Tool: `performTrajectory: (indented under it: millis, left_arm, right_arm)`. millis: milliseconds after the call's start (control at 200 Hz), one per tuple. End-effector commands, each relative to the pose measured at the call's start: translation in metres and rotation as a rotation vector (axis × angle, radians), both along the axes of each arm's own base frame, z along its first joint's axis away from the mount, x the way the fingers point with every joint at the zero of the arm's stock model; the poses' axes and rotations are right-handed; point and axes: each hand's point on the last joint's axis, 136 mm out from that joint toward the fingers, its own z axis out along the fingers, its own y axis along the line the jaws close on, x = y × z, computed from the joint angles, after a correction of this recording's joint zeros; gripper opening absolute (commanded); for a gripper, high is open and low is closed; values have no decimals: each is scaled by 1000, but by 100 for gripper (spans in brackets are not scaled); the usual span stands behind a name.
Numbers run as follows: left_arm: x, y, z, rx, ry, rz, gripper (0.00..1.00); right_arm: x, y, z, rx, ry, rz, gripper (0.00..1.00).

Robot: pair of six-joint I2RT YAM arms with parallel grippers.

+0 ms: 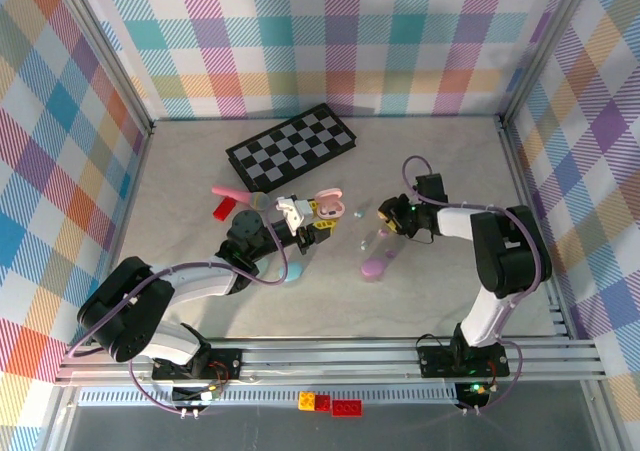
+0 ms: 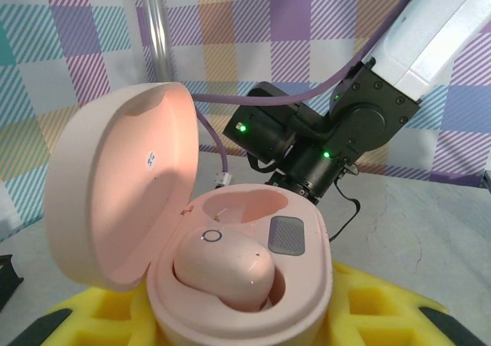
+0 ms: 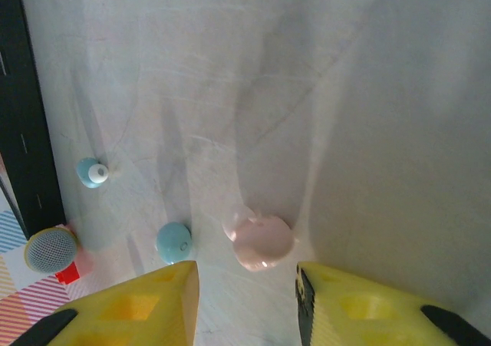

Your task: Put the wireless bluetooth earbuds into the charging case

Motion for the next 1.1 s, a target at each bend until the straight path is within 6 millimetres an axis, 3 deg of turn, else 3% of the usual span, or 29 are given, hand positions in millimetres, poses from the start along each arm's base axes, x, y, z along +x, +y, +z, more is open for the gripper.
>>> performTrajectory:
  millis: [0,320,725,1095]
  left_arm:
    - [-1,7,12,-15,-55,21,34]
    - [0,9,11,-12,-52,23,34]
    - [0,11,10,-11,-52,21,34]
    - [0,10,11,-17,-46,16,33]
  right_arm:
    - [14,4,8,-1,-42,33,38]
    - [27,4,4,-53,-38,81,34]
    - [15,-2,-4,-143,-24,181,34]
    - [24,6,-4,-133,-50,236,35]
